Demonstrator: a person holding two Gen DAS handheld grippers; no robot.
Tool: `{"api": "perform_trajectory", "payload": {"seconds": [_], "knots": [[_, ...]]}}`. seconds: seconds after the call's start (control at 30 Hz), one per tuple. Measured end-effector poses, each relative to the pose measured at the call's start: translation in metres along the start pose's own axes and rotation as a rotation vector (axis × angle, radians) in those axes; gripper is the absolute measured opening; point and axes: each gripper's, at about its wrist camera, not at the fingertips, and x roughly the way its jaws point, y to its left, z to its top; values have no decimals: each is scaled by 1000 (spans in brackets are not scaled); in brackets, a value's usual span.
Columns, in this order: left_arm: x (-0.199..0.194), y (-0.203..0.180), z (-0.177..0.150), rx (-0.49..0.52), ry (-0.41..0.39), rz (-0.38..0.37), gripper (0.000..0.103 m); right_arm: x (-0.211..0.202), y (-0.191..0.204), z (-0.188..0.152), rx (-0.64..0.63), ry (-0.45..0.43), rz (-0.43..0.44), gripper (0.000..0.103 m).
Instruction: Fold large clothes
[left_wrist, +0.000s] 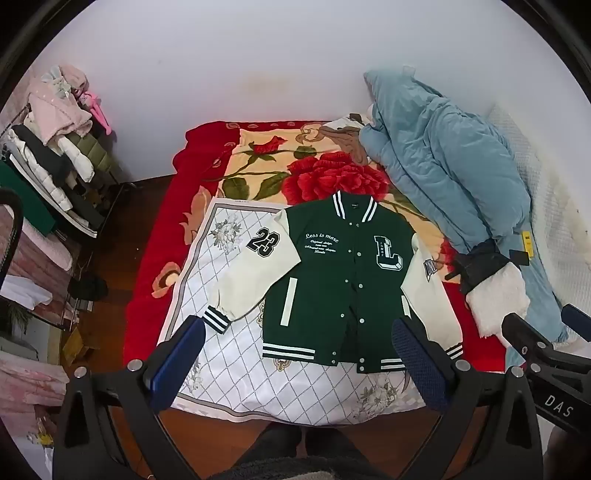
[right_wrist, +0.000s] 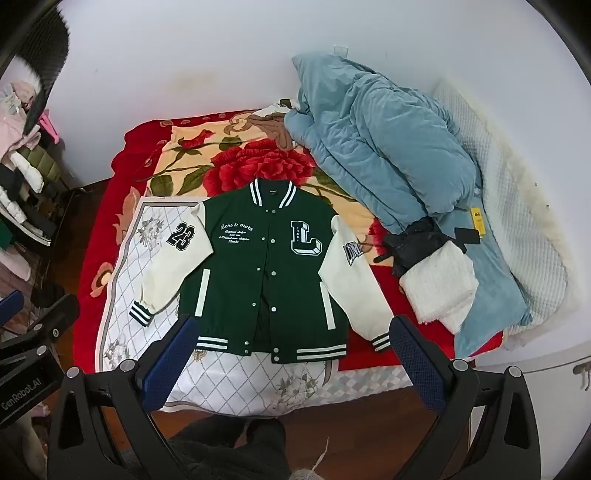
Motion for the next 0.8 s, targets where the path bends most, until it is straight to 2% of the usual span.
{"api": "perform_trajectory", "payload": {"seconds": [0.3, 0.33, 0.8], "knots": [[5, -5, 6, 9, 13, -3, 103, 0, 0, 0, 0, -8, 7, 103], [0, 0, 0, -3, -9, -6, 103, -1, 0, 0, 0, -7, 9, 103], [0, 0, 0, -1, -13, -3, 103, -8, -2, -2, -2, -17, 9, 103]]}}
